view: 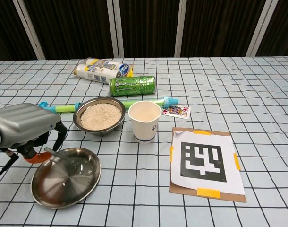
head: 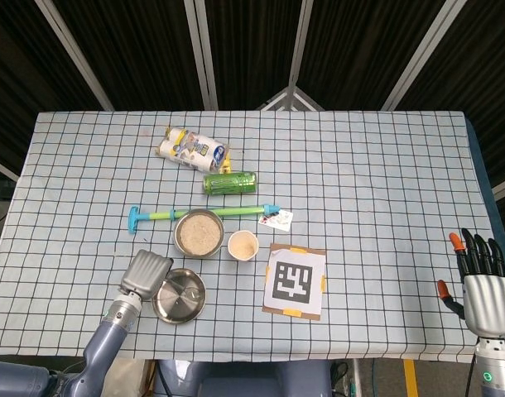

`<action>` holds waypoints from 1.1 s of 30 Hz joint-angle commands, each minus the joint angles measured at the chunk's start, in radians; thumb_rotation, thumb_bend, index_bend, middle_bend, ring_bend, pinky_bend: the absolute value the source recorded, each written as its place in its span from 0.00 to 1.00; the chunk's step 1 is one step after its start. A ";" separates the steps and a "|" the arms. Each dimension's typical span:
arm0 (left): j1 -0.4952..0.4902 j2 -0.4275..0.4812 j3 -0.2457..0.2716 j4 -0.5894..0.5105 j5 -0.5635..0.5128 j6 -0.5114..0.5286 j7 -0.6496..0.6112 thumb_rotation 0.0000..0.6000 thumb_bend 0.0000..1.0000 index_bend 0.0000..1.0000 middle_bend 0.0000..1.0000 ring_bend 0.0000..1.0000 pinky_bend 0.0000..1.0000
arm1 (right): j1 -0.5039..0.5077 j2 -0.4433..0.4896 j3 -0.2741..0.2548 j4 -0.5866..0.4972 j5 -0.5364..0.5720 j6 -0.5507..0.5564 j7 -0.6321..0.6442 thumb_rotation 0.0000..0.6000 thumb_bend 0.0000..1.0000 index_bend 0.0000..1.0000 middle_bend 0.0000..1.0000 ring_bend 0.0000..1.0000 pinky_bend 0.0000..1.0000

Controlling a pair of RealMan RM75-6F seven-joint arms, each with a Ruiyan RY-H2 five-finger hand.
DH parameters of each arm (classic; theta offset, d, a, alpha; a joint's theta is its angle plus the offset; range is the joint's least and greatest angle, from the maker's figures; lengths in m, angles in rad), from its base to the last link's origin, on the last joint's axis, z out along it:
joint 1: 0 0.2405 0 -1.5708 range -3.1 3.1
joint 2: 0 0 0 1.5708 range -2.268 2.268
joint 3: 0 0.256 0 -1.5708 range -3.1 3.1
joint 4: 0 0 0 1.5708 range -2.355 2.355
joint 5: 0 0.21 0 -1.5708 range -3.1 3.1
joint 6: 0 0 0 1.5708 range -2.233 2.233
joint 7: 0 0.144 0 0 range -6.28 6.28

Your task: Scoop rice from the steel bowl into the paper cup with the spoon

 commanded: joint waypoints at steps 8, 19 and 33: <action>0.016 0.024 0.004 -0.016 -0.001 0.009 -0.009 1.00 0.23 0.51 0.98 0.99 1.00 | 0.000 0.000 0.000 -0.001 0.001 0.000 0.000 1.00 0.38 0.00 0.00 0.00 0.00; 0.088 0.106 0.011 -0.023 0.172 0.082 -0.175 1.00 0.23 0.46 0.85 0.89 0.96 | 0.000 -0.001 0.000 0.001 -0.001 0.000 -0.003 1.00 0.38 0.00 0.00 0.00 0.00; 0.292 0.272 0.087 0.102 0.509 0.331 -0.458 1.00 0.05 0.00 0.00 0.00 0.00 | 0.001 0.002 0.001 -0.002 0.004 -0.005 -0.008 1.00 0.38 0.00 0.00 0.00 0.00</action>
